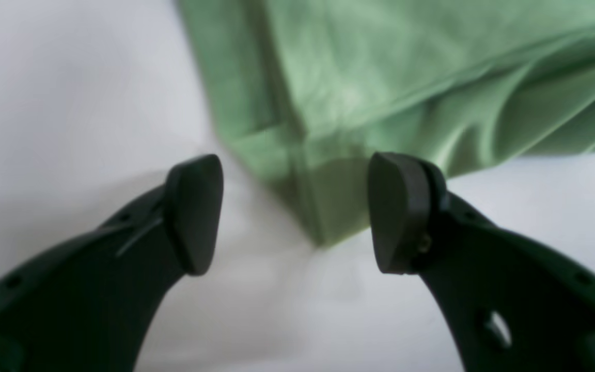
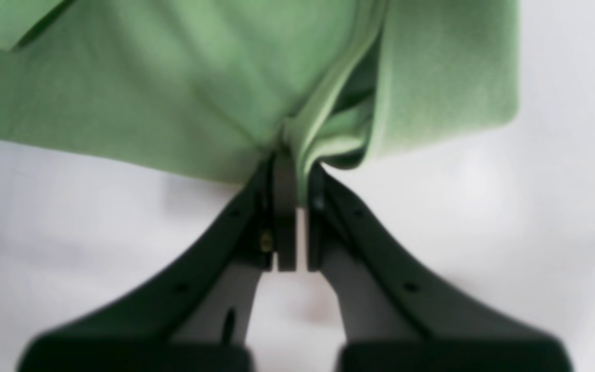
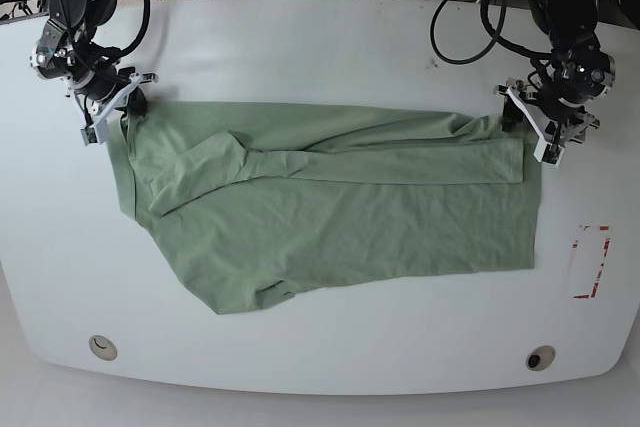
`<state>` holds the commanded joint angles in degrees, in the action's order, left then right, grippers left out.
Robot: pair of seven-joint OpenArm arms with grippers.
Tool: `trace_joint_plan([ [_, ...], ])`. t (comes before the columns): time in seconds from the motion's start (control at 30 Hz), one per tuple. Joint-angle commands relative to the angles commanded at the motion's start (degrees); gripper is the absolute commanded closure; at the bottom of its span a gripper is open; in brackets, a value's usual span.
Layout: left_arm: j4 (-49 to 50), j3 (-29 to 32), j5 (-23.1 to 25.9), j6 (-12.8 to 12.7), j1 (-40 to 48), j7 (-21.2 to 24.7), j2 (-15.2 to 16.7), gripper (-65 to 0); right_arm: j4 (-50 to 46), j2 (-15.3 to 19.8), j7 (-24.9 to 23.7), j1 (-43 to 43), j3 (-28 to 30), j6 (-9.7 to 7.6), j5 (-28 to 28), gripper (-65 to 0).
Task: Fold the T-shirt properly
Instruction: 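Grasp the folded shirt edge again with both grippers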
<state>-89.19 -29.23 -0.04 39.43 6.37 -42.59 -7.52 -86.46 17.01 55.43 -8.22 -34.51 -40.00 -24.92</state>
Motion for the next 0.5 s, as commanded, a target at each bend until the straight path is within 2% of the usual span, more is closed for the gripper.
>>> trace_joint_plan([
  [0.03, 0.5, 0.0, 0.0, 0.0, 0.0, 0.0, 0.0, -37.8, 0.0, 0.0, 0.0, 0.0, 0.0, 0.0, 0.0, 0.0],
  [0.1, 1.6, -0.1, 0.1, 0.0, -0.1, 0.0, -0.1, -28.2, 0.0, 0.0, 0.0, -0.1, 0.0, 0.0, 0.0, 0.0],
  [0.13, 2.0, -0.1, 0.2, 0.0, -0.1, 0.0, -0.2, -21.2, 0.0, 0.0, 0.0, -0.1, 0.0, 0.0, 0.0, 0.0],
  [0.2, 2.5, -0.1, 0.4, 0.0, -0.6, 0.0, -0.2, -14.3, 0.0, 0.0, 0.0, -0.1, 0.0, 0.0, 0.0, 0.0],
  [0.37, 3.3, -0.3, 0.4, 0.1, -1.0, 0.0, -0.3, -12.1, -0.1, 0.0, 0.1, -0.1, 0.0, 0.0, -0.1, 0.0],
  [0.5, 2.5, -0.4, 0.4, 0.1, -0.9, 0.0, -1.0, -4.3, -1.7, 0.0, 0.2, -1.3, 0.0, 0.0, -0.1, 0.0],
])
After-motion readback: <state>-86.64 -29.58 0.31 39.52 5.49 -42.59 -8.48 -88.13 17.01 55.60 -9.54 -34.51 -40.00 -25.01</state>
